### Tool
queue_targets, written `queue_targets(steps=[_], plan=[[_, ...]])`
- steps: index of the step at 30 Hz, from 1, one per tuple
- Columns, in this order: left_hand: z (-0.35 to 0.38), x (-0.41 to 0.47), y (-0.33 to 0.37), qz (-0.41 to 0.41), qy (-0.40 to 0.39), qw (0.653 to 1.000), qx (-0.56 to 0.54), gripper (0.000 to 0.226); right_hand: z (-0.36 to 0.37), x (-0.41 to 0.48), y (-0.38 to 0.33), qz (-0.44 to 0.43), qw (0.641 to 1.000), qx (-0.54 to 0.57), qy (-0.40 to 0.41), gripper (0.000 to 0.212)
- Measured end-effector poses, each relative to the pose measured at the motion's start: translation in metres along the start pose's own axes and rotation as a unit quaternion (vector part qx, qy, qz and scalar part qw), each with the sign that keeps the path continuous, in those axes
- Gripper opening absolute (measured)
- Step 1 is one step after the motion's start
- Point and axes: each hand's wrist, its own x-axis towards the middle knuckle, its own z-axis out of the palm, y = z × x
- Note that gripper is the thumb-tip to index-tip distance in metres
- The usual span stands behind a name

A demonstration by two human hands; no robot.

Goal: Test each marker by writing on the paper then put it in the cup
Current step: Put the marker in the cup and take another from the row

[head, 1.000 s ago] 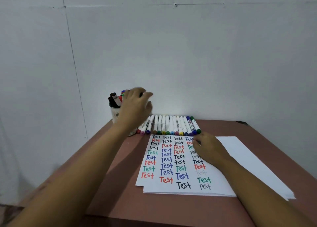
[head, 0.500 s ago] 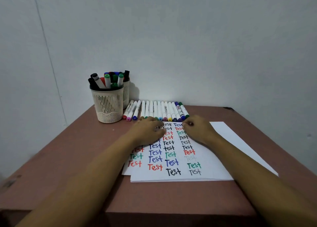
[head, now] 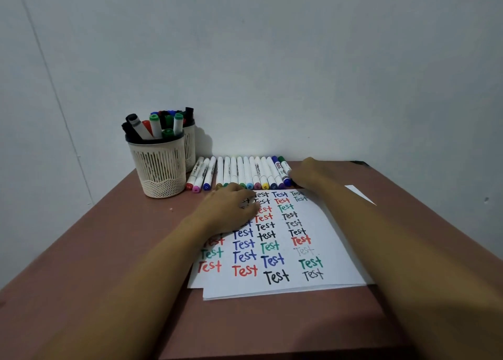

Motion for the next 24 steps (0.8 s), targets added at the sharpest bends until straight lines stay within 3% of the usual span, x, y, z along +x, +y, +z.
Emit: queue_targets(steps=[5,8,12,17,21,24], plan=[[0.0,0.001,0.0,0.003,-0.002,1.0,0.002,0.049,0.002,-0.003,0.001,0.01,0.999,-0.004,0.031,0.023],[-0.001,0.001,-0.002,-0.001,-0.002,1.0,-0.01,0.048,0.002,-0.009,0.002,0.028,0.993,0.064,0.091,0.013],[0.0,0.002,-0.003,-0.005,0.038,0.998,-0.043,0.045,-0.007,-0.02,0.007,0.011,0.978,0.158,0.139,0.017],[-0.003,-0.002,0.003,0.041,0.122,0.988,-0.086,0.051,-0.023,-0.057,0.003,-0.062,0.95,0.287,0.108,0.015],[-0.004,-0.006,0.007,0.07,0.11,0.989,-0.072,0.056,-0.022,-0.088,0.006,-0.081,0.933,0.347,0.048,0.01],[-0.005,-0.006,0.011,0.07,0.088,0.99,-0.082,0.044,-0.014,-0.097,0.008,-0.064,0.909,0.41,0.019,0.015]])
